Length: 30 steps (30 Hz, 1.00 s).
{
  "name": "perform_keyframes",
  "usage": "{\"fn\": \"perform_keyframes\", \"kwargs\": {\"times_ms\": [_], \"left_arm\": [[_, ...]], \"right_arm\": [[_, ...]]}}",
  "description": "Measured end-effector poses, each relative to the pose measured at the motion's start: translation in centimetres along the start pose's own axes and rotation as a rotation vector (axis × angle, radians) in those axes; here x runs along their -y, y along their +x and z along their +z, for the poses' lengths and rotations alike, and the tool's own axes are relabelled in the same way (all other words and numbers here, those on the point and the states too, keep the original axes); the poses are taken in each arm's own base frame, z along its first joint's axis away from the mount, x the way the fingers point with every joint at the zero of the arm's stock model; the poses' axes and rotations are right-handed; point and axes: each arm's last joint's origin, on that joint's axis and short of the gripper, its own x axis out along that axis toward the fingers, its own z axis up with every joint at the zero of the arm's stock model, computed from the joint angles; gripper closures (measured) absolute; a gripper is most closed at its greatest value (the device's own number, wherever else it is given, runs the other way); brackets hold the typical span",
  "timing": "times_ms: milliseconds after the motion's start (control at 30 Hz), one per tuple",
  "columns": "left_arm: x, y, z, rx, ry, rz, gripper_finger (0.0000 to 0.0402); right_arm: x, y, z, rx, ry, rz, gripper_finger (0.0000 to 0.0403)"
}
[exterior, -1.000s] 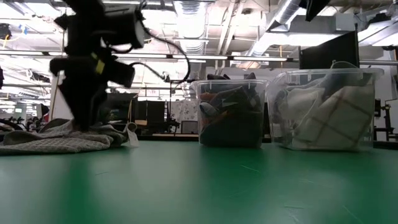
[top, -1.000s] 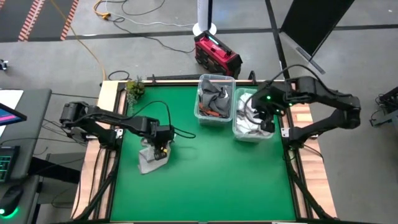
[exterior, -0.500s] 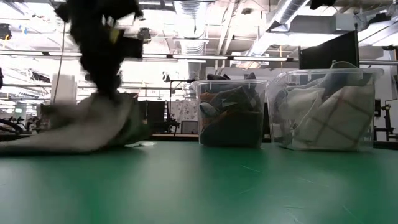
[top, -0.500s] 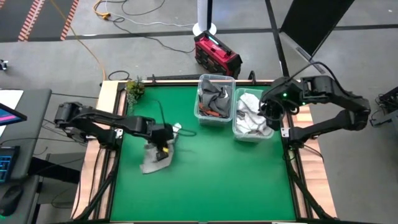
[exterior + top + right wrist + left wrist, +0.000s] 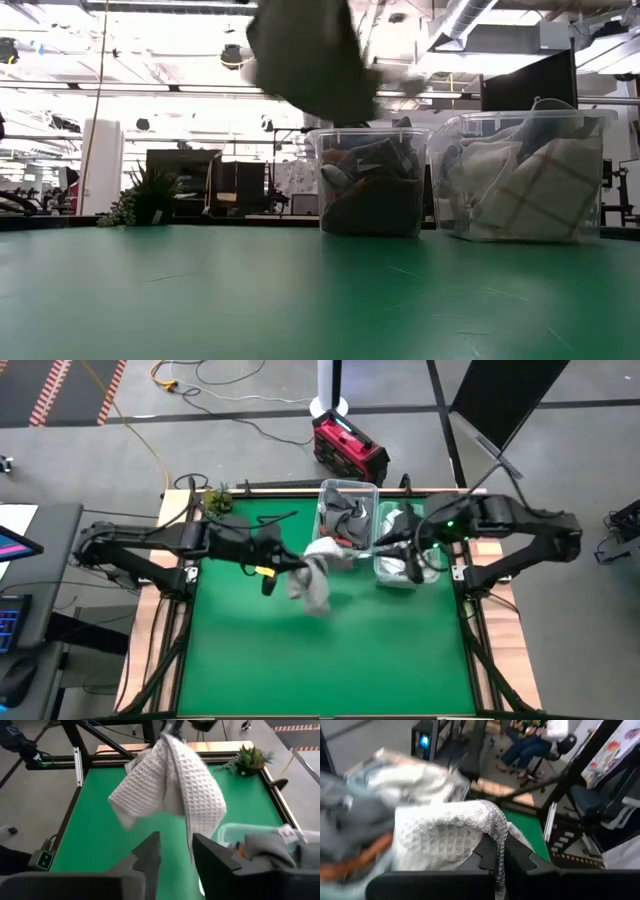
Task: Sort towels by color in basket
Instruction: Put the gray towel into the right transparent bin
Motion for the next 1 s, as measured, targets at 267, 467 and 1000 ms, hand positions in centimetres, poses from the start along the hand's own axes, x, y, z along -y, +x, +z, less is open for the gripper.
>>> {"fn": "perform_keyframes", "kwargs": {"times_ms": [267,467,1000], "left_arm": [[1.3,3.8,3.8,-0.069,0.1,0.007,0.04],[2.6,6.9,5.8,-0.094,0.171,-0.027,0.0401],[4.6,8.5,9.7,0.076,0.443,0.104,0.04]], "right_arm": [[-0.2,3.9,0.7,-0.001,-0.02,0.003,0.0162],[-0.5,4.3,1.5,0.053,-0.045,0.012,0.0099],[-2.3,5.1,1.1,-0.003,-0.106,0.056,0.0099]]}}
